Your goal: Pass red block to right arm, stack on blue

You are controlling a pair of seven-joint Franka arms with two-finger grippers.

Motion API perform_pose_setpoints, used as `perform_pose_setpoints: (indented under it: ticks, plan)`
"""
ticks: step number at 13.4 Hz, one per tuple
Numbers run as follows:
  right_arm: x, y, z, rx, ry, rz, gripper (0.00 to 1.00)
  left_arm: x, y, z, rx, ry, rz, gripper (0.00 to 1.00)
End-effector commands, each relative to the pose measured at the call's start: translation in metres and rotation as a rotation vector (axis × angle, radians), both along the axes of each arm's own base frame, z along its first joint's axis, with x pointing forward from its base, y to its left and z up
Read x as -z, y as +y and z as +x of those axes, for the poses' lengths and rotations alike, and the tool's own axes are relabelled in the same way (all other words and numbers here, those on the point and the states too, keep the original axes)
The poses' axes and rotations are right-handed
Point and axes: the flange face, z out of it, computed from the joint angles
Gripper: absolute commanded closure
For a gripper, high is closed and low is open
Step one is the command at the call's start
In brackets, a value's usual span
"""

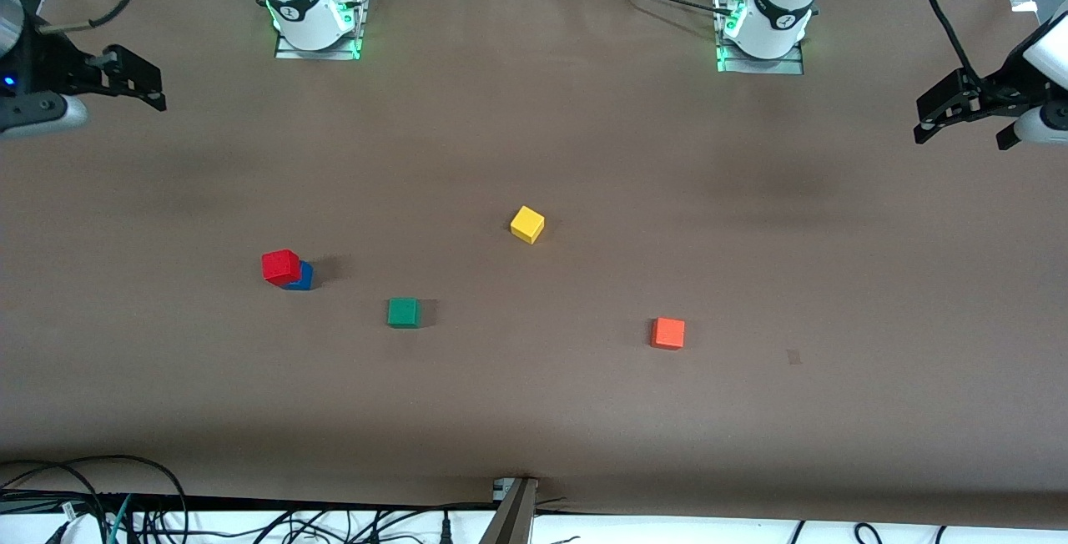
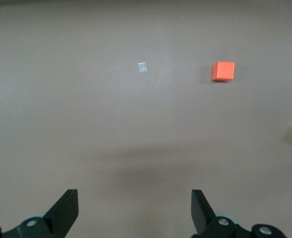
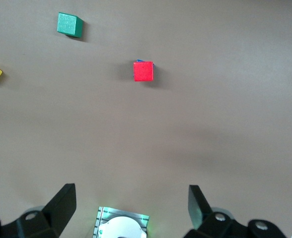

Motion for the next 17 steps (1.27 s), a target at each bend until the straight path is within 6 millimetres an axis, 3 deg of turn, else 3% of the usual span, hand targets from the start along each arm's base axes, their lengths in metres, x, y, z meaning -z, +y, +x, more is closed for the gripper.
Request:
perform_pose_setpoints:
  ticks: [1, 6, 17]
  plan:
    - [-0.002, -0.014, -0.012, 0.003, 0.006, 0.015, 0.00, 0.000, -0.008, -0.003, 0.004, 0.030, -0.020, 0.00]
    - [-0.001, -0.022, -0.027, 0.148, 0.074, 0.046, 0.00, 0.006, -0.006, 0.003, 0.007, 0.030, -0.012, 0.00]
    - [0.011, -0.026, 0.006, 0.129, 0.063, 0.050, 0.00, 0.009, -0.005, 0.008, 0.011, 0.020, -0.009, 0.00]
